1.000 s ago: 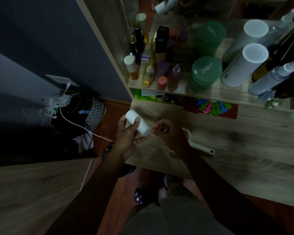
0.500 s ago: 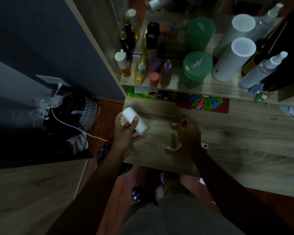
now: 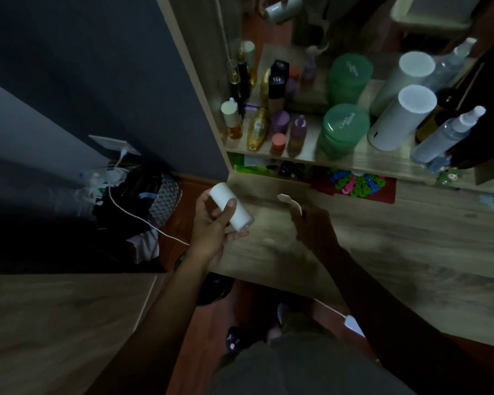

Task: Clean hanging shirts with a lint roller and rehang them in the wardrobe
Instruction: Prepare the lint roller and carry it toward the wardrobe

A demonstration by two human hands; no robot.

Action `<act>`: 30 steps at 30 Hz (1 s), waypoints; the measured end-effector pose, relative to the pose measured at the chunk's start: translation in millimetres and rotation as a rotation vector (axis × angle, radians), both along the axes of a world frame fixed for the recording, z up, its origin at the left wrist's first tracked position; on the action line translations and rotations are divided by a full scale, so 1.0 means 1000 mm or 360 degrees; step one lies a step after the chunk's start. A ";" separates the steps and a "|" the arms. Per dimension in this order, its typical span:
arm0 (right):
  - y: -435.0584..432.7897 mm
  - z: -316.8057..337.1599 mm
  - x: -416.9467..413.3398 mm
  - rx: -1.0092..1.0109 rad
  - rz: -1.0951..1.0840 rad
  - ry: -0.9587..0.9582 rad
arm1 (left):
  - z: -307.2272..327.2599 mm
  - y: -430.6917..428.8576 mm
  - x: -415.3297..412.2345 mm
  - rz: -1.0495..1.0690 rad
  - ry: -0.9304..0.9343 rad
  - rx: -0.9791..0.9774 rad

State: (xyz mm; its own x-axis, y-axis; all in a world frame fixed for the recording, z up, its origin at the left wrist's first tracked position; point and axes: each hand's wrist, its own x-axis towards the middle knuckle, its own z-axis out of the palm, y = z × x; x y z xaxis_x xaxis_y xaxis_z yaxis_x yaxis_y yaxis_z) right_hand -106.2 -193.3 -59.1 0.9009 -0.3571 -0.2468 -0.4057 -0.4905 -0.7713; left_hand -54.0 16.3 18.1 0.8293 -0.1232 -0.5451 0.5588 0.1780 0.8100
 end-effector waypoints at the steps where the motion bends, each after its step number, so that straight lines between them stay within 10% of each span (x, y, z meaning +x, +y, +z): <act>1: 0.007 0.016 0.006 0.0002 0.0023 -0.0109 | 0.008 0.005 0.000 -0.0001 -0.0030 -0.0014; 11: 0.064 0.136 0.058 -0.0202 0.0503 -0.0589 | 0.082 0.053 -0.009 -0.0029 -0.0331 0.0009; 30: 0.085 0.177 0.057 -0.0226 0.0724 -0.0554 | 0.124 0.065 -0.029 -0.0158 -0.0541 0.0030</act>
State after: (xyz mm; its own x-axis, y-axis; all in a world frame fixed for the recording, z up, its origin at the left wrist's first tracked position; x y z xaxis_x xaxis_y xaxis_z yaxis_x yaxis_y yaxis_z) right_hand -48.9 -107.8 118.4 0.9907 0.0764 0.1128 0.1349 -0.6639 -0.7356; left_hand -82.8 81.3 142.1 0.9482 -0.2052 -0.2426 0.2703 0.1197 0.9553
